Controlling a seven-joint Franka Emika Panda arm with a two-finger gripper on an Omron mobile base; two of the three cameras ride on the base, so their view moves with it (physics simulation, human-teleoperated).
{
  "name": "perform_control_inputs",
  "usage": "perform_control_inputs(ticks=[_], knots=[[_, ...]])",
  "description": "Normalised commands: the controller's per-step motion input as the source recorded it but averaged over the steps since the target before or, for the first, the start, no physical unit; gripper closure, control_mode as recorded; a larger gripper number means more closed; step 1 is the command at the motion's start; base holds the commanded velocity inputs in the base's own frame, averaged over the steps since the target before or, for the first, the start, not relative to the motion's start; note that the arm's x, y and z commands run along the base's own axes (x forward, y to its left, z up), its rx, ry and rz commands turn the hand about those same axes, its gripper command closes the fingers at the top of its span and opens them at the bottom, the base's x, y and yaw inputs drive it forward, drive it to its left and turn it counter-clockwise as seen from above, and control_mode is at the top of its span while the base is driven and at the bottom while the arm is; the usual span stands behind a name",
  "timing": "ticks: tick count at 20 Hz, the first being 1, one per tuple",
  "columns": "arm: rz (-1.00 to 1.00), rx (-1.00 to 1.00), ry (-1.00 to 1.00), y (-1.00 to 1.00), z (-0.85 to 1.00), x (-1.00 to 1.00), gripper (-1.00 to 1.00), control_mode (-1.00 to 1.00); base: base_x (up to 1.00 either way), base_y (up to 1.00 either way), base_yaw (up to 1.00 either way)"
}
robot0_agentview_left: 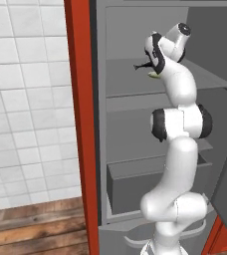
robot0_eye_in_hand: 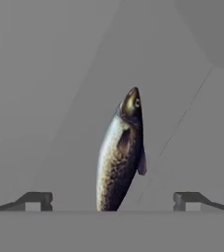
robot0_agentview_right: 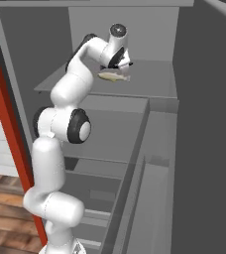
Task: Place the fish on the counter behind the older fish on the same shelf of the fridge to maintain FIFO order. Close the fridge door when finished.
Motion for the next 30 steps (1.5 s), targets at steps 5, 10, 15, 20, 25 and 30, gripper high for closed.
perform_control_inputs(ticks=[5,10,15,20,25,30], knots=[[0.0,0.0,-0.24,0.15,-0.4,-0.22,-1.0,-1.0,0.0,0.0,0.0],[0.0,0.0,-0.02,0.07,0.15,-0.28,-1.0,-1.0,0.0,0.0,0.0],[0.0,0.0,0.0,0.0,0.11,-0.56,-1.0,-1.0,0.0,0.0,0.0],[0.0,0.0,0.0,0.02,-0.01,-0.82,-1.0,-1.0,0.0,0.0,0.0],[0.0,0.0,0.0,0.14,0.0,-0.87,-1.0,-1.0,0.0,0.0,0.0],[0.0,0.0,0.03,0.34,-0.04,-0.8,-1.0,-1.0,0.0,0.0,0.0]])
